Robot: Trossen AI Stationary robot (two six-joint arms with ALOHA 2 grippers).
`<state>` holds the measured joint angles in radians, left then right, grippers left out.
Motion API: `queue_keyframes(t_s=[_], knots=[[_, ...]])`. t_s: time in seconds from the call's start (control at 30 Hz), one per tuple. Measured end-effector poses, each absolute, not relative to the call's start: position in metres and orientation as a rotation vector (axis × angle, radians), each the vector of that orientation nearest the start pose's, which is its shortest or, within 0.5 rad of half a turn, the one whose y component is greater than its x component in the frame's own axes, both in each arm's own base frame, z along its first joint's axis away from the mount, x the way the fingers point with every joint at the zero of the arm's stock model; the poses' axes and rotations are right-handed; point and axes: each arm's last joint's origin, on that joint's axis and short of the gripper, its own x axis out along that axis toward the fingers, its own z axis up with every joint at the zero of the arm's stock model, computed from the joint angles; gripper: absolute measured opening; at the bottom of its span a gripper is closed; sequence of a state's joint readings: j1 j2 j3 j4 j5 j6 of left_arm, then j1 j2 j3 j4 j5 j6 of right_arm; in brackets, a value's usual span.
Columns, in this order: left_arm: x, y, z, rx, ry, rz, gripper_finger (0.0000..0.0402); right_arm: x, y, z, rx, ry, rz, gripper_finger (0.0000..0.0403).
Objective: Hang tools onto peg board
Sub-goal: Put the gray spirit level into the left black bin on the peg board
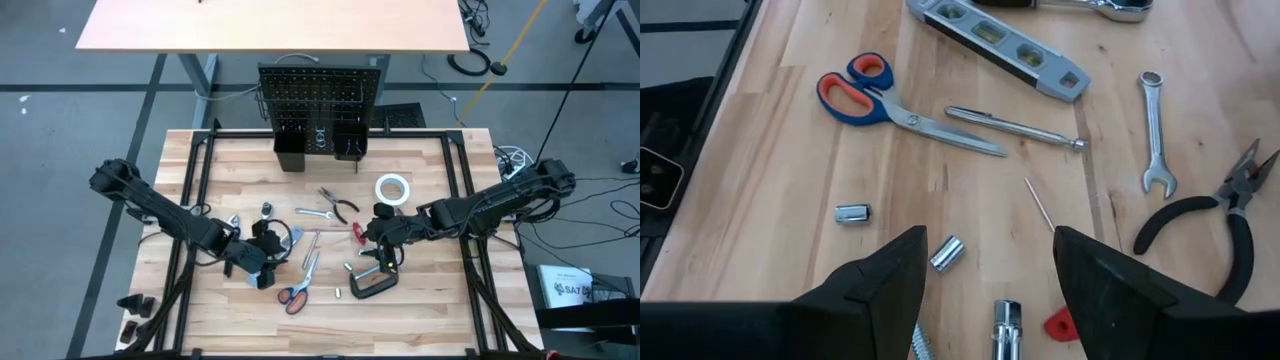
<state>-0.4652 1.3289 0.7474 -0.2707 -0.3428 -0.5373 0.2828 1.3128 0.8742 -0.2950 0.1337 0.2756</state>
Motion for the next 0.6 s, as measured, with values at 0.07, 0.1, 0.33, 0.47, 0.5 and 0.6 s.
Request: queue_keyframes(t_s=[0.07,0.1,0.33,0.47,0.5,0.6], knots=[[0.236,-0.107,0.206,-0.177,0.778,0.097,0.0161,0.262,0.072,0.244,0.112,0.730,0.041,0.0212],[0.236,-0.107,0.207,-0.182,0.775,0.096,0.0165,0.262,0.072,0.244,0.112,0.730,0.041,0.0212],[0.241,-0.110,0.223,-0.197,0.783,0.079,0.0168,0.262,0.072,0.244,0.112,0.731,0.041,0.0212],[0.241,-0.109,0.221,-0.237,0.796,0.108,0.0168,0.262,0.072,0.244,0.112,0.731,0.041,0.0212],[0.242,-0.109,0.219,-0.232,0.808,0.114,0.0168,0.262,0.072,0.244,0.112,0.731,0.041,0.0212],[0.244,-0.110,0.208,-0.195,0.850,0.152,0.0168,0.262,0.072,0.244,0.112,0.731,0.041,0.0212]])
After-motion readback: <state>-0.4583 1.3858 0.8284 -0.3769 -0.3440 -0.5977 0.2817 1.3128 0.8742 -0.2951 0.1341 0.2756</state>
